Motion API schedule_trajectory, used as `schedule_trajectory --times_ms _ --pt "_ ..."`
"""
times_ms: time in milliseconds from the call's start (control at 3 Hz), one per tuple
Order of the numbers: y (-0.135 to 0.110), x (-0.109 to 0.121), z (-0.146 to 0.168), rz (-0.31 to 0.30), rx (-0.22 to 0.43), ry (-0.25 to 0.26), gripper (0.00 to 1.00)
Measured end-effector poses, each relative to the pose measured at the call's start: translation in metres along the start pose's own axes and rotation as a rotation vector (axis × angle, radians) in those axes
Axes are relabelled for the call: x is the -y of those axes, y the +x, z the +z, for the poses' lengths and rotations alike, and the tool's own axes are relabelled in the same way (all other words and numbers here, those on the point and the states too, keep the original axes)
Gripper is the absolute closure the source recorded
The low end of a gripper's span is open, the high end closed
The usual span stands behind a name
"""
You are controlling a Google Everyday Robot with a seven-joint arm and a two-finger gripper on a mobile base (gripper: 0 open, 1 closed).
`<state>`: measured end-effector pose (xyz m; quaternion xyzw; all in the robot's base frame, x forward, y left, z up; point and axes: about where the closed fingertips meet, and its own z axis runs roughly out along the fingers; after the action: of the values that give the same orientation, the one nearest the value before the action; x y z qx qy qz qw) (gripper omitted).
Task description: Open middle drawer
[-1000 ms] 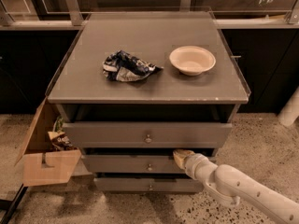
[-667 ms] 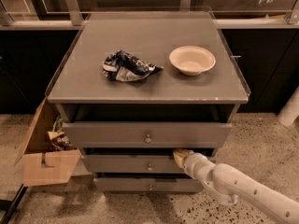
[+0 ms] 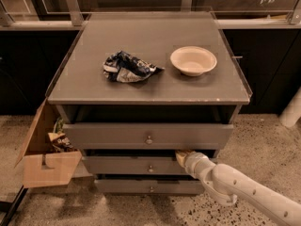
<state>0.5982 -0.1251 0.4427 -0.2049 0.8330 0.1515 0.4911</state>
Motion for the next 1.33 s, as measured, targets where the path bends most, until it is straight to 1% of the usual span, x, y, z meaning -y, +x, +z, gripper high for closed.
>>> schedule_trajectory --times_ms 333,667,1000,1333 --pt "-0.002 0.004 0.006 -0.03 -0.012 0.009 1.0" --pt "-0.002 0.004 0.007 -0.034 -0.014 0.01 1.0" --pt "0.015 -0.004 0.013 -0.062 -0.078 -0.007 1.0" --pt "0.014 -0.005 0.013 -0.068 -0.089 -0.011 1.0"
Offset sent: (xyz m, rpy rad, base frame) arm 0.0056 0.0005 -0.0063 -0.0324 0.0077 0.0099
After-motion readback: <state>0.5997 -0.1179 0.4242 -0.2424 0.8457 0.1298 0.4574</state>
